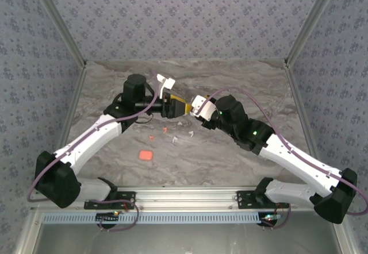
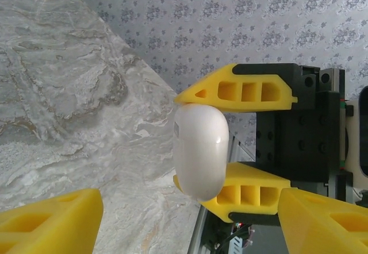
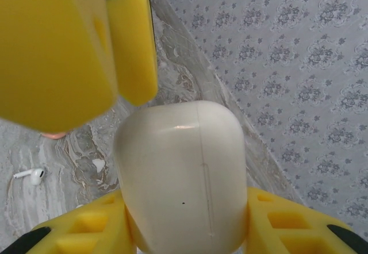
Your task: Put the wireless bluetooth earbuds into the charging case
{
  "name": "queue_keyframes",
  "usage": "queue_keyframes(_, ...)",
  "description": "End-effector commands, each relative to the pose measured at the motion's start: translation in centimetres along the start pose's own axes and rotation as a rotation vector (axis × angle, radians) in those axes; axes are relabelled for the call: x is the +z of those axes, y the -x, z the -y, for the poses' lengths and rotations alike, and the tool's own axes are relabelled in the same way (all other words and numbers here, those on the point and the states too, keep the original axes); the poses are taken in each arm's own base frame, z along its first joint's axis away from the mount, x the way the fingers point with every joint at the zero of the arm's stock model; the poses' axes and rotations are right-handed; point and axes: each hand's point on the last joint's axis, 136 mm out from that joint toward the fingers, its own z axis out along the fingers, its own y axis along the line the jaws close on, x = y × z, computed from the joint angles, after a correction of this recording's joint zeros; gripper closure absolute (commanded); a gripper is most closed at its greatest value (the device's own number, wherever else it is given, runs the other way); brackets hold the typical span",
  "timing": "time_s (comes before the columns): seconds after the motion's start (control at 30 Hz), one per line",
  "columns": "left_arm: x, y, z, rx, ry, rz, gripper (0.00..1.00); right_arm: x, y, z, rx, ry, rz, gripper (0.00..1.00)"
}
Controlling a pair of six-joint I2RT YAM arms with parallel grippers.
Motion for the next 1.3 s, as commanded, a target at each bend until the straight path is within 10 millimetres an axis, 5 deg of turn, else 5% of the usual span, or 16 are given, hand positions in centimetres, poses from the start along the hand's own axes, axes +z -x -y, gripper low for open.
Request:
queue_keyframes(0.0, 0.7, 1.2, 1.6, 0.065, -0.054, 0.013, 0.24, -0.3, 1.2, 0.3, -0.002, -0.007, 0.049, 0.59)
queue_keyframes(0.4, 2.3, 0.8, 2.3, 0.082, -0.093, -0.033, 0.60, 0.1, 1.6, 0.3, 0.018, -0.007, 0.061, 0.58)
queue_keyframes(0.73, 2.4, 0.7, 2.2, 0.093, -0.091, -0.033, 0.79, 0.2, 1.3, 0.4, 0.069, 0.019, 0.051, 0.54)
queue_keyframes(1.03, 1.7, 1.2, 2.5, 0.179, -0.077, 0.037, 0.84, -2.9, 1.0, 2.1, 0.260, 0.117, 0.146, 0.25)
queue_keyframes(1.27, 1.0, 1.4, 3.3, 0.322, -0.087, 0.157, 0.86, -6.4, 1.6, 3.9, 0.557, 0.304, 0.381, 0.02)
